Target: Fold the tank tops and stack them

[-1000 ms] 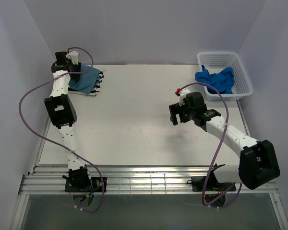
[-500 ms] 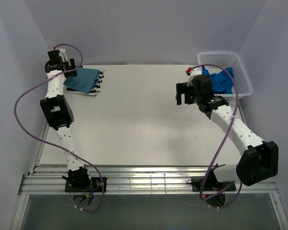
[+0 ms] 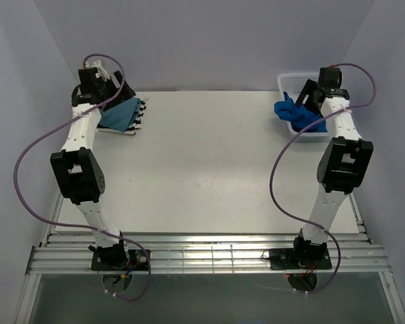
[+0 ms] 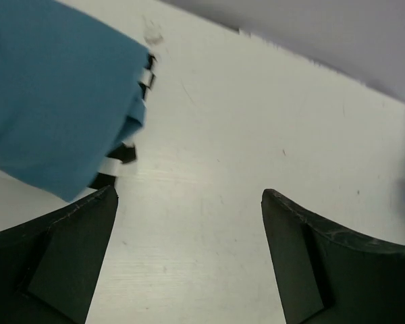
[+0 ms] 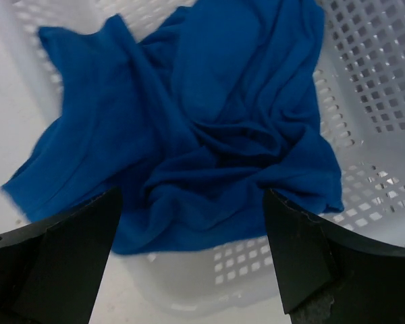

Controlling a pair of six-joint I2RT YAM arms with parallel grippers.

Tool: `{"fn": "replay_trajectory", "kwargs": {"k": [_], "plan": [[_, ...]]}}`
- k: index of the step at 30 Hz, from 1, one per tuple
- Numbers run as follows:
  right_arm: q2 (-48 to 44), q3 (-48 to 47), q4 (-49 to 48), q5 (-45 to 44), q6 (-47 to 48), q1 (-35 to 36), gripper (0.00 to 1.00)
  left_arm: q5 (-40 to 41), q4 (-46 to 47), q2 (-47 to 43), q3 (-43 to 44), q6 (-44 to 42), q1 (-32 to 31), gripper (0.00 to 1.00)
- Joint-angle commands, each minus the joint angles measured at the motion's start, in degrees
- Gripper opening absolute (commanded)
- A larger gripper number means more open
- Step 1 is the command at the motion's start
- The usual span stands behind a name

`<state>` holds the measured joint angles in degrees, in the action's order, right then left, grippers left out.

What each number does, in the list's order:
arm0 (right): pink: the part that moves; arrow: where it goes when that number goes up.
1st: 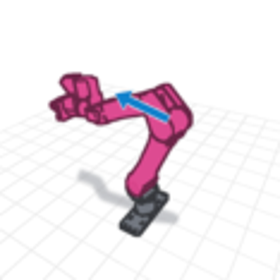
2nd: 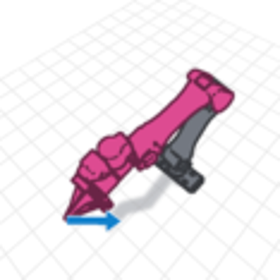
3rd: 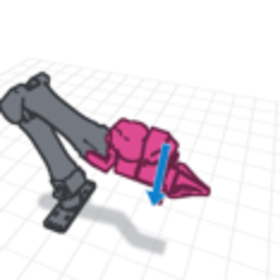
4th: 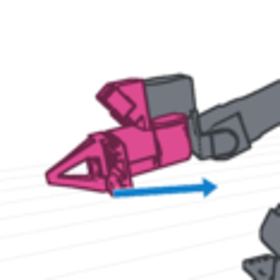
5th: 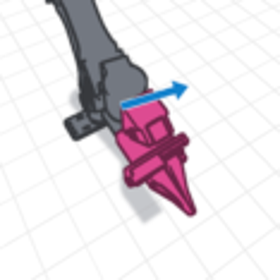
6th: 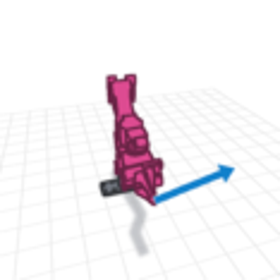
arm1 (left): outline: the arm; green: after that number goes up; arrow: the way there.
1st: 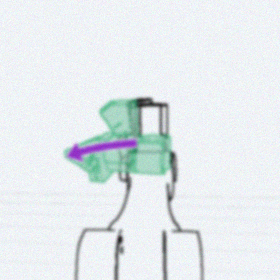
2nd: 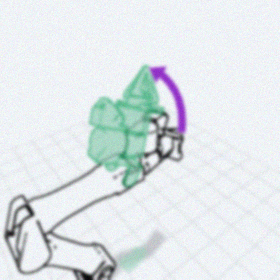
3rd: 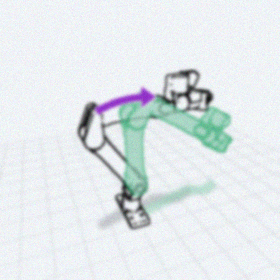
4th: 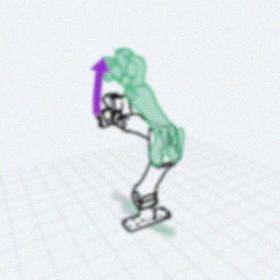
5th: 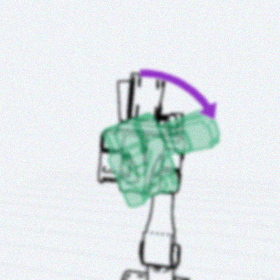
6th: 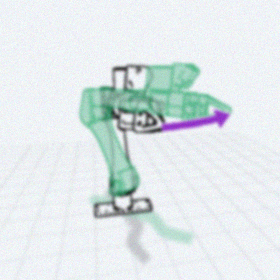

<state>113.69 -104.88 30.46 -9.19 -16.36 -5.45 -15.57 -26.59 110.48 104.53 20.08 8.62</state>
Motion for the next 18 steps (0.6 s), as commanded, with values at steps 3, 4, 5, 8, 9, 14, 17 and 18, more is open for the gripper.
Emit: {"fn": "replay_trajectory", "kwargs": {"k": [3,4,5,8,9,14,17,18], "plan": [[12.06,-13.05,8.65,-8.45,-3.5,-3.24,0.9,0.29,-0.83,0.88,-5.48,0.75,-6.77,0.98],[14.34,-13.59,6.74,-10.04,-2.46,-3.51,0.9,-1.03,-0.92,1.49,-5.65,0.84,-6.95,0.98],[15.59,-14.38,4.89,-10.32,-1.93,-3.77,0.9,-1.21,-1.01,1.76,-6.09,1.1,-7.04,0.98],[22.52,-21.03,3.29,-8.3,-1.49,-5.18,0.9,-1.83,-1.1,2.2,-7.06,1.54,-7.65,0.98],[24.19,-22.28,3.03,-6.56,-0.52,-5.18,0.9,-1.83,-1.18,2.29,-7.58,1.55,-7.57,0.98],[30.01,-23.62,-1.8,1.79,1.68,-5.53,0.78,-0.34,-1.54,2.99,-7.85,1.98,-7.66,0.98],[28.0,-21.86,-6.36,6.8,0.11,-5.53,0.08,-2.69,-1.8,3.17,-6.89,2.43,-7.66,0.98],[26.51,-19.51,-8.46,8.21,-1.99,-5.53,0.08,-3.32,-1.89,3.34,-6.45,2.34,-7.66,0.98]]}}
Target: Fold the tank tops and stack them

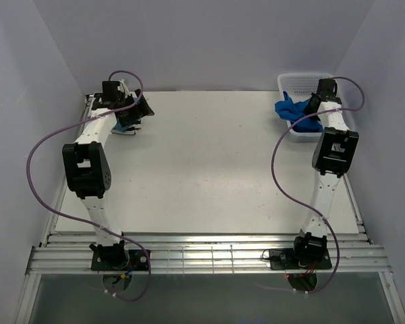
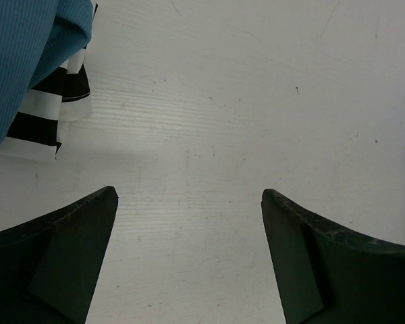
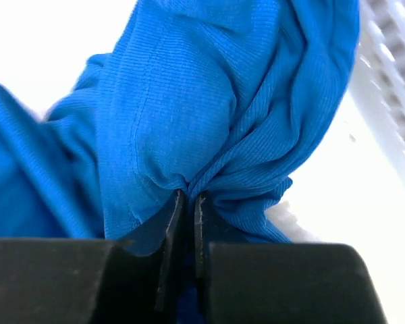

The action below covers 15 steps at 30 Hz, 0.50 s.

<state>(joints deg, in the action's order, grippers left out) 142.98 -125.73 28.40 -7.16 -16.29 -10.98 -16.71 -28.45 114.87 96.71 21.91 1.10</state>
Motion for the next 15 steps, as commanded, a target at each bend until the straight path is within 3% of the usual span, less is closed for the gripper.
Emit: {"fn": "replay_trajectory", "kwargs": {"k": [1,3,4,6,7,8,9,15], "plan": [[-6.45,3.02,-8.69,7.5,-3.12,0.08,0.08,-2.62,-0.03,-1.05,2.25,0.67,-0.14,0.98],[-11.03,7.67,-18.7,13.46,-5.67,0.35,0.08,-3.33,-0.03,-1.22,2.78,1.29,-2.05,0.98],[-13.58,14.74,-24.13,17.49,-13.94,-0.35,0.08,-3.42,0.06,-1.75,3.13,1.64,-2.33,0.98],[-16.14,21.37,-38.46,22.7,-19.71,-0.53,0.08,-4.73,0.06,-2.63,3.23,2.25,-2.86,0.98],[-20.33,26.8,-46.95,23.93,-27.66,-0.36,0.08,-5.69,0.41,-3.5,3.14,2.35,-3.04,0.98],[-22.11,39.47,-58.26,24.82,-32.52,-0.27,0.08,-6.75,0.58,-3.86,3.05,2.35,-3.21,0.98],[-23.08,43.43,-76.21,25.61,-37.1,-0.27,0.08,-7.28,0.67,-4.21,3.14,2.52,-3.47,0.98],[-22.39,44.43,-99.99,34.03,-52.24,-0.1,0.08,-11.24,0.85,-9.04,2.44,2.61,-3.92,0.98]]}}
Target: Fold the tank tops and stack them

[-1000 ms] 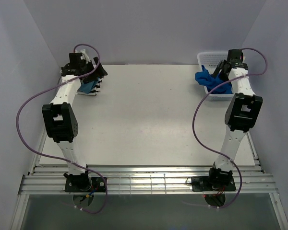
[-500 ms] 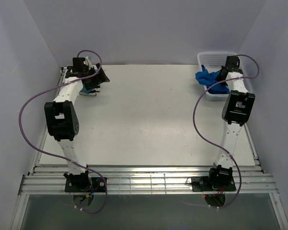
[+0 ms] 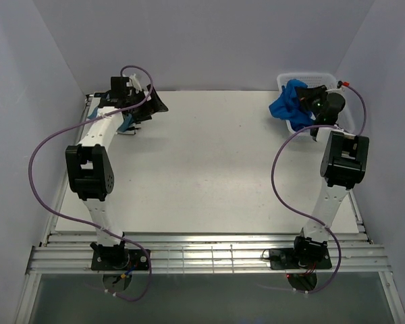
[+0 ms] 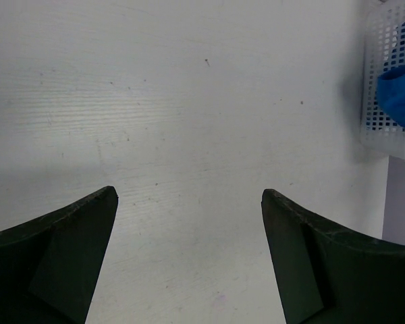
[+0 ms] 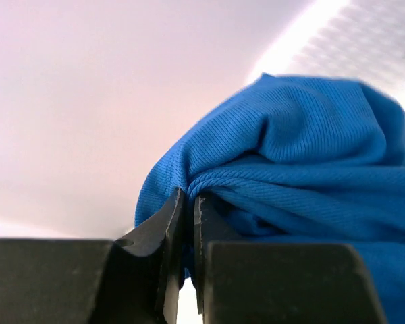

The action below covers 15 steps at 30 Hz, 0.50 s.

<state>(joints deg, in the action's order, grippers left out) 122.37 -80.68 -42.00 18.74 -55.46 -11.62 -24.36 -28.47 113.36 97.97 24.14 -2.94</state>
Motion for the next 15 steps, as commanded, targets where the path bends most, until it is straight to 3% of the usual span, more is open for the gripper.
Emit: {"fn": "replay_trajectory", "kwargs": {"k": [1,3,5,7,9,10,15], "plan": [[-1.35,-0.35,-34.77,8.15,-15.79,0.72,0.08,-3.59,1.05,-8.15,0.99,0.64,0.13,0.98],[1.02,-1.4,-42.87,10.96,-22.81,1.16,0.08,-3.59,1.31,-10.0,0.21,1.17,0.04,0.98],[4.71,-0.79,-58.41,10.35,-29.23,1.68,0.08,-4.64,1.48,-11.23,-0.5,1.7,-0.05,0.98],[7.09,-0.62,-65.81,10.7,-36.54,2.47,0.08,-4.99,1.49,-13.16,-1.9,1.87,-0.14,0.98],[4.91,2.88,-65.67,14.47,-34.04,3.78,0.08,-5.08,1.49,-14.65,-2.87,2.05,-0.4,0.98],[0.98,7.86,-64.45,15.79,-28.09,4.4,0.08,-5.08,1.49,-16.14,-3.92,2.22,-0.4,0.98],[-12.21,19.32,-52.07,23.18,-12.58,11.07,0.08,-4.56,1.57,-20.98,-7.0,3.54,-0.84,0.98]]}}
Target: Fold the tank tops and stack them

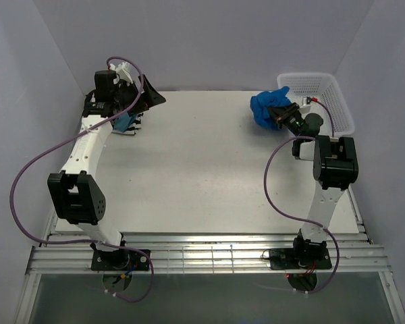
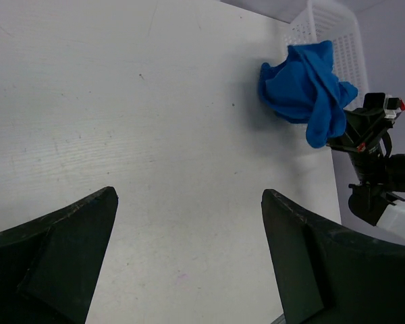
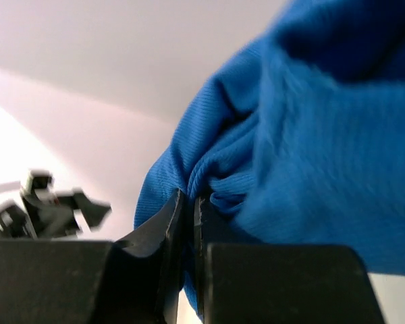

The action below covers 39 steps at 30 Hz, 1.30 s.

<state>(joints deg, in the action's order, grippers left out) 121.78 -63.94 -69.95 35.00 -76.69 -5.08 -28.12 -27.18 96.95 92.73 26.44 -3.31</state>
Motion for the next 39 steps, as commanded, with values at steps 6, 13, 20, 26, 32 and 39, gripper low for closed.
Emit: {"fn": "replay_trajectory", "kwargs": {"k": [6,13,20,26,32,39], "plan": [[-34.98,4.58,29.73,5.02,45.85,20.76,0.08,1.48,-1.2,-13.79,-9.03,4.23,-0.99,0.98],[-37.31,-29.64,80.38,-9.43,74.93,39.35,0.08,11.85,-11.99,-28.82,-20.21,8.19,-1.26,0.98],[-46.62,-12.38,85.07,-22.67,71.95,38.93,0.15,20.03,-22.29,-38.32,-24.52,7.66,-1.26,0.98],[-55.24,12.48,91.64,-36.05,59.83,25.23,0.59,19.68,-25.2,-37.62,-29.52,7.84,-1.17,0.98],[-62.7,17.62,99.31,-35.98,62.18,22.13,0.9,17.86,-26.79,-38.06,-35.06,8.46,-1.17,0.98],[-69.05,20.52,100.55,-37.83,63.41,22.05,0.9,5.99,-21.96,-42.44,-48.68,10.82,-5.11,0.98]]}}
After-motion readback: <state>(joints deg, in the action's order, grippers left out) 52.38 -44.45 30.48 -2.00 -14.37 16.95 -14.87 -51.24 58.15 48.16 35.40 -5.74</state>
